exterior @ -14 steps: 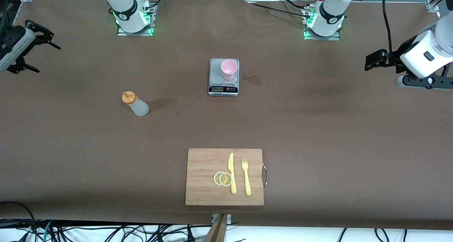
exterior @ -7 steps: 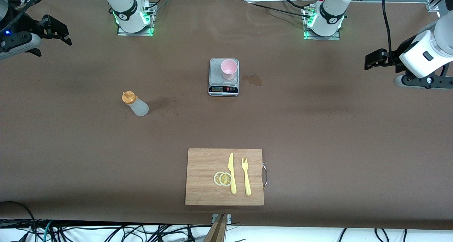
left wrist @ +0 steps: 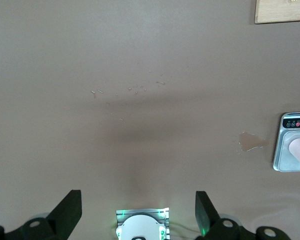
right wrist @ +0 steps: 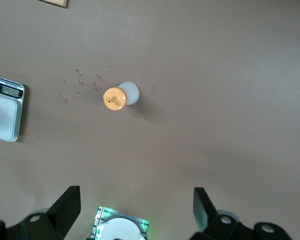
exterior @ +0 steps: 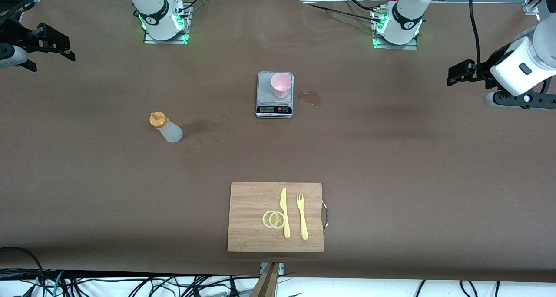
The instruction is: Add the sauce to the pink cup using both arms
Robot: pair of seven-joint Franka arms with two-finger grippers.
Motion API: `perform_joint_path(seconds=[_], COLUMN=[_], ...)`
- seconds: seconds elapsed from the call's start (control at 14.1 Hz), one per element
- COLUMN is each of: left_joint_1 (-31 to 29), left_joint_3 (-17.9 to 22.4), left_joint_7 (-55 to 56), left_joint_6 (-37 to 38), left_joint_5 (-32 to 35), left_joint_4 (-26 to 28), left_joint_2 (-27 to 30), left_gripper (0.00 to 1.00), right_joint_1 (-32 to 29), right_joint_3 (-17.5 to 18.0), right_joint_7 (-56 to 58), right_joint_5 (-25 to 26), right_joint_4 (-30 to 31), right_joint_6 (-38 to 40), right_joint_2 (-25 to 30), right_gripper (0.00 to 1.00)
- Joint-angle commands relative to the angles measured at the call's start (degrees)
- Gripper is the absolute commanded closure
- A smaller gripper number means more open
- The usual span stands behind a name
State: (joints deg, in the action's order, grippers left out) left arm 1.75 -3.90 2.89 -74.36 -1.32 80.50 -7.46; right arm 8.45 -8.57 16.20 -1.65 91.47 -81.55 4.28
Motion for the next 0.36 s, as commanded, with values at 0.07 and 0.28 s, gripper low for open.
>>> perform_joint_path(seconds=[0.07, 0.28], left_joint_1=[-0.17, 0.0], left_joint_3=[0.12, 0.12], left_joint_7=[-1.57, -1.57], left_joint_6=[0.89, 0.8], left_joint_5=[-1.67, -1.67], left_joint_4=[-1.22, -1.22], left_joint_2=[-0.54, -0.54], left_gripper=[0.0, 0.0], right_joint_1=[0.25, 0.51], right_joint_3=[-0.31, 0.3], right_joint_7=[-1.09, -1.26], right_joint_5=[-1.07, -0.46], right_joint_4=[-1.12, -1.21], right_joint_6=[-0.1, 0.34], right_joint_2=[-0.23, -0.15], right_gripper=[0.0, 0.0])
